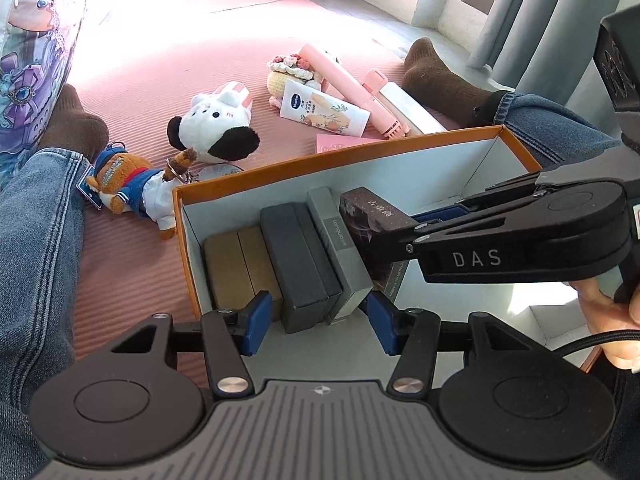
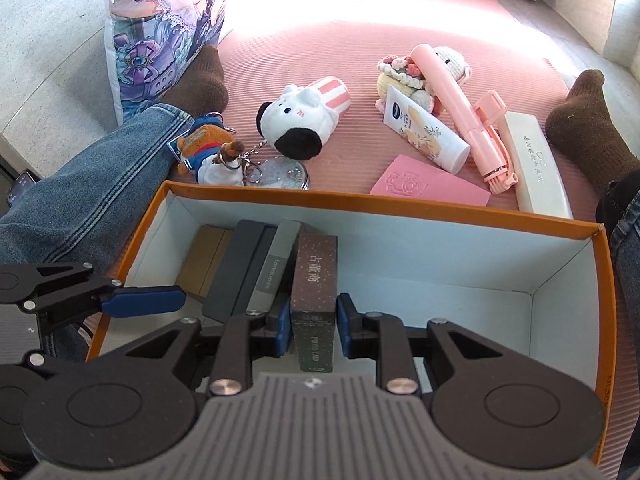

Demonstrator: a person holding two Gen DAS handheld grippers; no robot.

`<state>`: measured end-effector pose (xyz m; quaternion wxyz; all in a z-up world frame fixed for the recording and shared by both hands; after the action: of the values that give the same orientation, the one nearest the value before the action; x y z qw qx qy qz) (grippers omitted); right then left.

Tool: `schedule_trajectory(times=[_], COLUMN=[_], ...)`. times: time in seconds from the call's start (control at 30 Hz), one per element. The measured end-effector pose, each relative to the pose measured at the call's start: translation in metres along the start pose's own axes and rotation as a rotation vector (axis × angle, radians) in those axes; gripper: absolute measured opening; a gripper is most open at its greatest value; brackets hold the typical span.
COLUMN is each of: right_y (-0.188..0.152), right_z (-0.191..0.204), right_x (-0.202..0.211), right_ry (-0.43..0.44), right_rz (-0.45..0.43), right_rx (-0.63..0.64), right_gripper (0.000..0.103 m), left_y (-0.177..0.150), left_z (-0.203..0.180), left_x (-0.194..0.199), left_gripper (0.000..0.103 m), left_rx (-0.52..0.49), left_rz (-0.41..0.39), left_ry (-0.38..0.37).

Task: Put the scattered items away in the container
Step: 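Lower the card box beside the gray book and open right tool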

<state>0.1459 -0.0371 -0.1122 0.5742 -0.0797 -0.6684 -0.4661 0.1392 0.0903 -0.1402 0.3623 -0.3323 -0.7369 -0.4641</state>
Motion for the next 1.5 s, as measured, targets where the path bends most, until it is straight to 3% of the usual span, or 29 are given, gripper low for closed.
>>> schedule_trajectory(times=[0.4, 0.53, 0.77, 0.83, 0.93, 1.2, 1.27, 1.5], right_y=[-0.004, -0.009, -0.027, -0.027, -0.024, -0.019, -0.017, -0.008], right_z=[-0.004, 0.000, 0.018, 0.022, 0.023, 0.024, 0.024, 0.023], right_x=[0.013, 0.022, 0.001, -0.008, -0.016, -0.023, -0.026, -0.038], right_ry=[0.148, 0.179, 0.125, 0.108, 0.091, 0.086, 0.085, 0.053], right_rz=[0.048, 0.083, 0.188, 0.197, 0.189, 0.161, 0.151, 0.118], right_rx=[0.088, 0.207, 0.433, 0.463, 0.482, 0.557, 0.576, 0.649], right_gripper=[0.037, 0.038, 0.036, 0.030, 0.025, 0.024, 0.015, 0.015], left_y=[-0.001, -0.001, -0.002, -0.001, 0.001, 0.006, 0.007, 0.006], left_z=[0.000, 0.000, -0.003, -0.003, -0.002, -0.007, -0.007, -0.009], left_x=[0.002, 0.003, 0.001, 0.000, -0.001, -0.010, -0.012, -0.013], left_gripper=[0.062, 0.062, 0.058, 0.057, 0.052, 0.048, 0.048, 0.049], left_rx=[-0.013, -0.014, -0.032, -0.034, -0.036, -0.056, -0.055, -0.067], left_rz=[0.006, 0.009, 0.015, 0.015, 0.017, 0.029, 0.035, 0.032], left_ry=[0.004, 0.002, 0.017, 0.027, 0.035, 0.046, 0.039, 0.045])
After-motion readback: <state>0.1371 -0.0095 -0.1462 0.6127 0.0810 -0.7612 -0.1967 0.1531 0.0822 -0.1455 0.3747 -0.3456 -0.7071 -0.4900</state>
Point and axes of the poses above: each gripper's, at about its wrist camera, not at the fingertips, and x roughly against the way its jaws point, z to its left, y to its top, the point moved 3 cm from there along -x, roughly the way its jaws point, and after that the axes turned 14 degrees about x, right-handed, at the moved point
